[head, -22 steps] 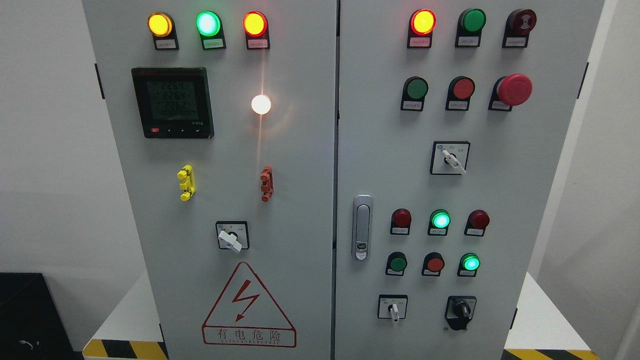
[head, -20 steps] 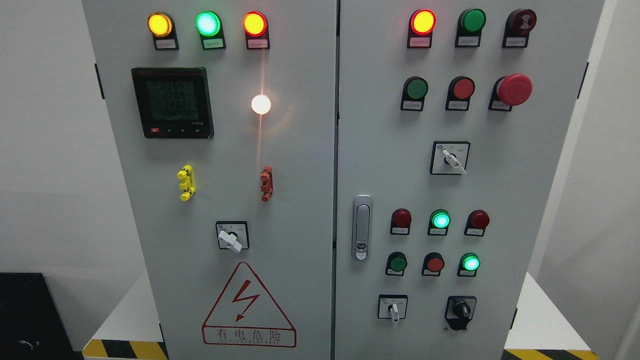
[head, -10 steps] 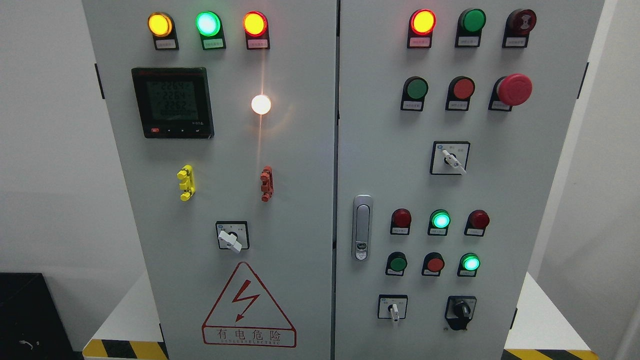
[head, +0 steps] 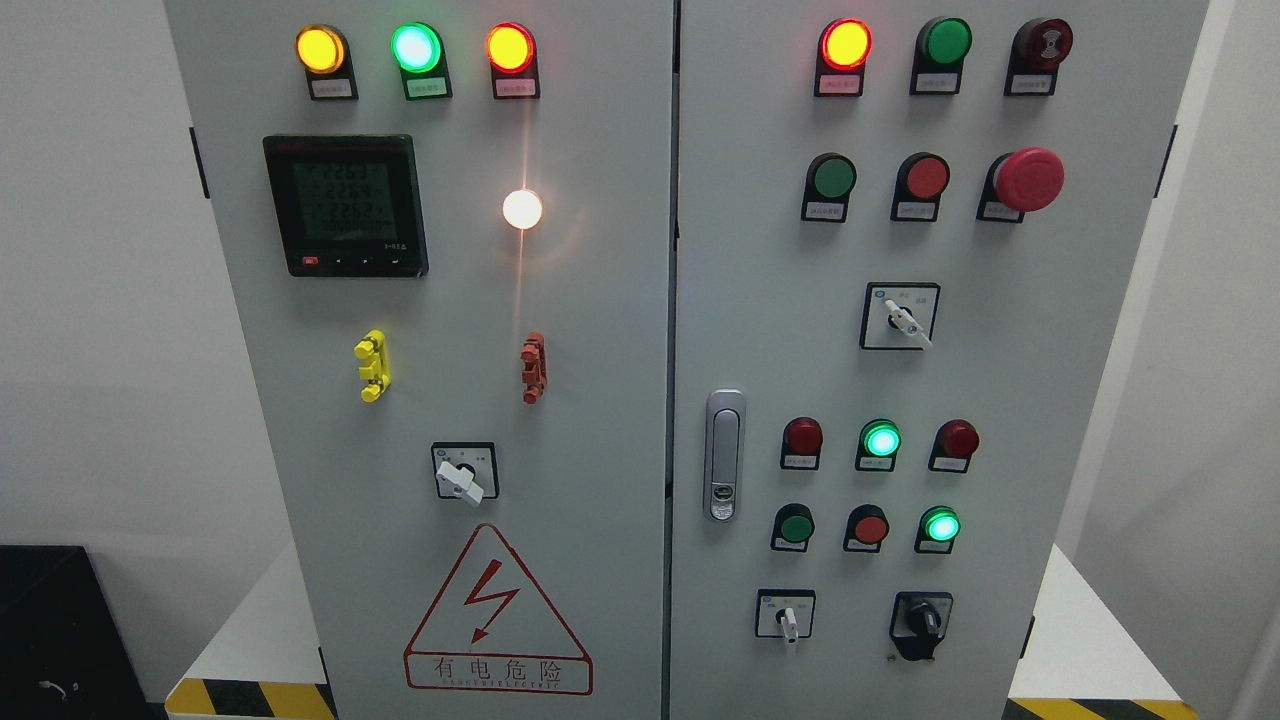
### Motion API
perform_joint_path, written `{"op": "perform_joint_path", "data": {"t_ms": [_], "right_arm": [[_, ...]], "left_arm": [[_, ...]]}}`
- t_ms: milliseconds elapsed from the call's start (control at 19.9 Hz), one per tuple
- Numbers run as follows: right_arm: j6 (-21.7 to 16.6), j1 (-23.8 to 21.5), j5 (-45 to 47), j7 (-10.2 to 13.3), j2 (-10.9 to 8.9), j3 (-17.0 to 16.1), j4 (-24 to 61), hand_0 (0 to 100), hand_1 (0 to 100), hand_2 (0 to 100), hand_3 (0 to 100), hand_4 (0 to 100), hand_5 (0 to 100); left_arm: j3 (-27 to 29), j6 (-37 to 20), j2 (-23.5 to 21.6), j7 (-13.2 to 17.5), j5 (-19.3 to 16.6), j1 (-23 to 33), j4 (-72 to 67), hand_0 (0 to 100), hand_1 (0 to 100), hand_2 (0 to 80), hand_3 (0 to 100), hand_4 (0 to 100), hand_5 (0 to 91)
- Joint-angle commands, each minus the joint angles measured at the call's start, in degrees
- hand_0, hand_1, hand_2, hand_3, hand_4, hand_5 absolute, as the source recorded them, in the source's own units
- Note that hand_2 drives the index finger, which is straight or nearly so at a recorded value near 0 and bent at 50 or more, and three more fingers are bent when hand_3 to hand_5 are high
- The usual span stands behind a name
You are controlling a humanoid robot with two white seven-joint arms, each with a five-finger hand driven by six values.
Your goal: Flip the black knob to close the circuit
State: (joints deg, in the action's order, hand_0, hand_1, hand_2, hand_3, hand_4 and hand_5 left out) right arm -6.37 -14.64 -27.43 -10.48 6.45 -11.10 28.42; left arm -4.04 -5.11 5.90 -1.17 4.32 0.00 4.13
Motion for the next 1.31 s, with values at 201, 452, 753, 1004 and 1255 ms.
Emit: {"op": "perform_joint_path", "data": {"t_ms": [201,452,753,1004,1255], "right_arm": [[2.41,0.05,-12.9,0.9,-0.04,1.26,17.53,0,14,39,48,43,31],[2.15,0.05,-22.73,5.63,-0.04,1.52,24.04,0,13,55,69,64,54],[2.24,0.05,-32.57,8.98,0.05,3.01,35.72,0,13,80,90,82,80],[2.15,0.14,-37.77,8.9,0.05,3.37,43.29,0,11,87,97,88,88],[2.33,0.67,-40.42,8.9,0.14,3.37,50.93,0,9,91,100,92,92]], "left_arm": [[0.0,0.01,-0.01,0.03,0.07,0.35,0.0,12,56,0.0,0,0,0.0],[0.0,0.01,-0.01,0.03,-0.01,0.35,0.0,12,56,0.0,0,0,0.0],[0.0,0.01,-0.01,0.03,0.07,0.35,0.0,12,56,0.0,0,0,0.0],[0.0,0.01,-0.01,0.03,-0.01,0.35,0.0,12,56,0.0,0,0,0.0],[0.0,0.01,-0.01,0.03,-0.01,0.35,0.0,12,56,0.0,0,0,0.0]]}}
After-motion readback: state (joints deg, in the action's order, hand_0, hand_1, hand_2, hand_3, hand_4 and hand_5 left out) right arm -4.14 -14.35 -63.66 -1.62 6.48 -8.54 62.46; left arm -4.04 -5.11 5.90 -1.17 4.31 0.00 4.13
